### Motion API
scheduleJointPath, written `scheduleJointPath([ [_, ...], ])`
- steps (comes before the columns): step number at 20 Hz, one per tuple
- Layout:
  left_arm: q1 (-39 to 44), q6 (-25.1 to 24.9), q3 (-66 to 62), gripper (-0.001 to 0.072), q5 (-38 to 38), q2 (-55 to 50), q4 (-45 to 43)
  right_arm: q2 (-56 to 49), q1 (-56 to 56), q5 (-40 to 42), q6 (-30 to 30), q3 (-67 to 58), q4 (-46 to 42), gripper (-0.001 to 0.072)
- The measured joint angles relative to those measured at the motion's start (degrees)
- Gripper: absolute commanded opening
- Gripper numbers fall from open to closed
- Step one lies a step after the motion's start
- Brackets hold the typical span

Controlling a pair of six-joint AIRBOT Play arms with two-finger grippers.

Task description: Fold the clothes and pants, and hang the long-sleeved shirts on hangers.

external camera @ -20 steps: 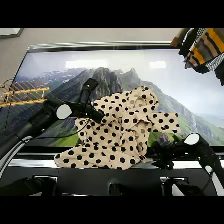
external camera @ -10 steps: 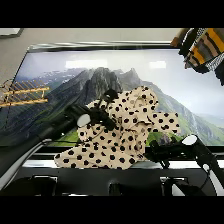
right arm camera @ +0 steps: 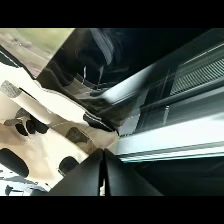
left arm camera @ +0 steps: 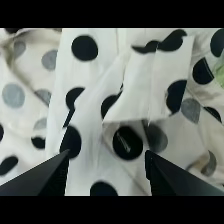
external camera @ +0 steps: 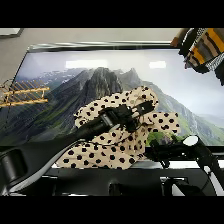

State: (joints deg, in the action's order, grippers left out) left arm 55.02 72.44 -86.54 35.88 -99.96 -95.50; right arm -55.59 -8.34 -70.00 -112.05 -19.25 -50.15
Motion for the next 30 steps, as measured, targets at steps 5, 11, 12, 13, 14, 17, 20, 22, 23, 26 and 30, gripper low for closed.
scheduleJointPath([
  [5,0.6,-6.6,-2.4,0.0530,-1.4,-3.8,-0.7,0.1,0.0,0.0,0.5,0.0,0.0,0.0021],
  [11,1.1,-9.1,-3.0,0.0529,-9.4,-6.4,0.1,0.1,0.0,-0.8,2.1,0.0,0.0,0.0021],
  [12,1.2,-9.3,-3.0,0.0527,-11.1,-6.8,0.9,0.1,0.0,-0.9,2.5,0.0,-0.1,0.0021],
  [13,1.2,-9.3,-3.0,0.0519,-12.5,-7.1,1.6,0.1,0.0,-1.1,2.7,0.0,-0.1,0.0021],
  [14,1.3,-9.3,-3.0,0.0366,-13.6,-7.5,2.6,0.1,0.0,-1.2,2.9,0.0,-0.1,0.0021],
  [17,1.2,-9.2,-3.0,0.0020,-15.4,-8.2,7.0,0.1,0.0,-1.6,3.4,0.0,-0.1,0.0021],
  [20,0.7,-5.9,-3.6,0.0018,-16.4,-8.2,11.7,0.1,0.0,-2.3,4.0,-0.8,-0.1,0.0020],
  [22,-0.3,-3.7,-5.2,0.0017,-16.4,-7.6,13.4,0.1,0.0,-3.4,4.4,-3.5,-0.7,0.0020],
  [23,-1.2,-2.5,-6.5,0.0017,-16.0,-7.2,14.0,0.1,0.0,-3.7,4.5,-6.3,-1.6,0.0019],
  [26,-5.5,2.9,-12.8,0.0016,-11.0,-6.2,14.9,-0.7,0.0,-3.0,3.9,-18.9,-5.1,0.0019],
  [30,-13.2,8.1,-25.0,0.0016,0.3,-5.6,15.3,-7.8,1.2,-1.5,2.9,-43.4,-7.5,0.0019],
])
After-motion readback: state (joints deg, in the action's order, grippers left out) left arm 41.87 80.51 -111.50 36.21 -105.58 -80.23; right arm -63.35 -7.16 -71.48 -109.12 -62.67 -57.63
